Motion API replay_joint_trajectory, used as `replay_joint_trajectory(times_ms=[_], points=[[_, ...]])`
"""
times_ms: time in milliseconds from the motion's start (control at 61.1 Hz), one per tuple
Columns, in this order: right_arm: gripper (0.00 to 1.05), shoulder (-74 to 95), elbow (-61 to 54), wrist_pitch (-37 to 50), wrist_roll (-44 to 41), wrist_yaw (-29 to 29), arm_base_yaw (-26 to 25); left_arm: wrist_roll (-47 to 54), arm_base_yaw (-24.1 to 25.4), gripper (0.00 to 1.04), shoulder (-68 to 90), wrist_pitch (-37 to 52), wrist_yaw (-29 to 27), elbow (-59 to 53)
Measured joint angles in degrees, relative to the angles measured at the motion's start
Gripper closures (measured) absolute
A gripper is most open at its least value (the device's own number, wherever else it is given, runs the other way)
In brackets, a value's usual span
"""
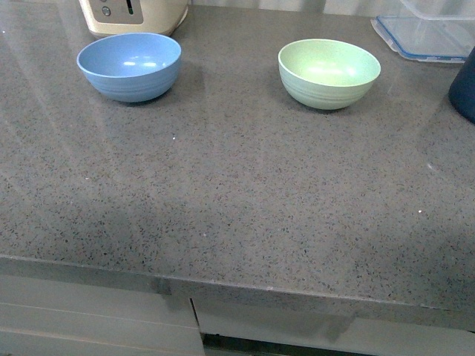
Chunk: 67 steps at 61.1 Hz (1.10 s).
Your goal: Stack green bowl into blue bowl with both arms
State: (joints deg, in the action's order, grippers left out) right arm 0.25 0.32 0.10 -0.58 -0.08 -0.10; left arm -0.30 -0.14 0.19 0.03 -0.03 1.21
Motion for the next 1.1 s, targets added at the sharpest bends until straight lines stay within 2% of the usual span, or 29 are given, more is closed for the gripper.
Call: replay_joint_trajectory(times_ms=[278,311,376,425,442,524,589,736,933,1096], points=[[0.1,0.0,0.0,0.0,0.0,0.02,0.0,-0.04,-0.09,0.07,0.13,-0.02,-0.11,0.09],[0.1,0.0,0.0,0.0,0.0,0.02,0.0,-4.7,-2.75,0.07,3.32,-5.66,-10.45,2.08],[0.1,0.0,0.0,-0.02,0.0,0.02,0.0,-14.91,-5.73,0.07,13.29,-13.86,-25.38,6.69],[0.1,-0.02,0.0,0.0,0.0,-0.13,0.0,-22.95,-3.06,0.07,22.86,-11.69,-37.09,8.37],[0.1,-0.02,0.0,-0.02,0.0,-0.15,0.02,-23.96,-1.99,0.07,24.7,-10.29,-37.38,8.61],[0.1,0.0,0.0,-0.09,0.0,0.0,0.02,-25.07,4.17,0.07,32.87,-1.86,-33.48,10.91],[0.1,-0.04,0.0,-0.07,0.0,-0.04,0.04,-23.85,9.11,0.07,39.8,5.25,-27.76,14.4],[0.1,-0.02,0.0,-0.07,0.0,0.0,0.04,-21.46,14.36,0.07,55.39,14.16,-14.78,23.91],[0.1,-0.02,0.0,-0.07,0.0,0.0,0.04,-19.69,14.36,0.07,70.88,15.63,-6.82,34.6],[0.1,-0.04,0.0,-0.07,0.0,0.0,0.04,-18.86,12.09,0.07,83.27,11.37,-2.91,45.42]])
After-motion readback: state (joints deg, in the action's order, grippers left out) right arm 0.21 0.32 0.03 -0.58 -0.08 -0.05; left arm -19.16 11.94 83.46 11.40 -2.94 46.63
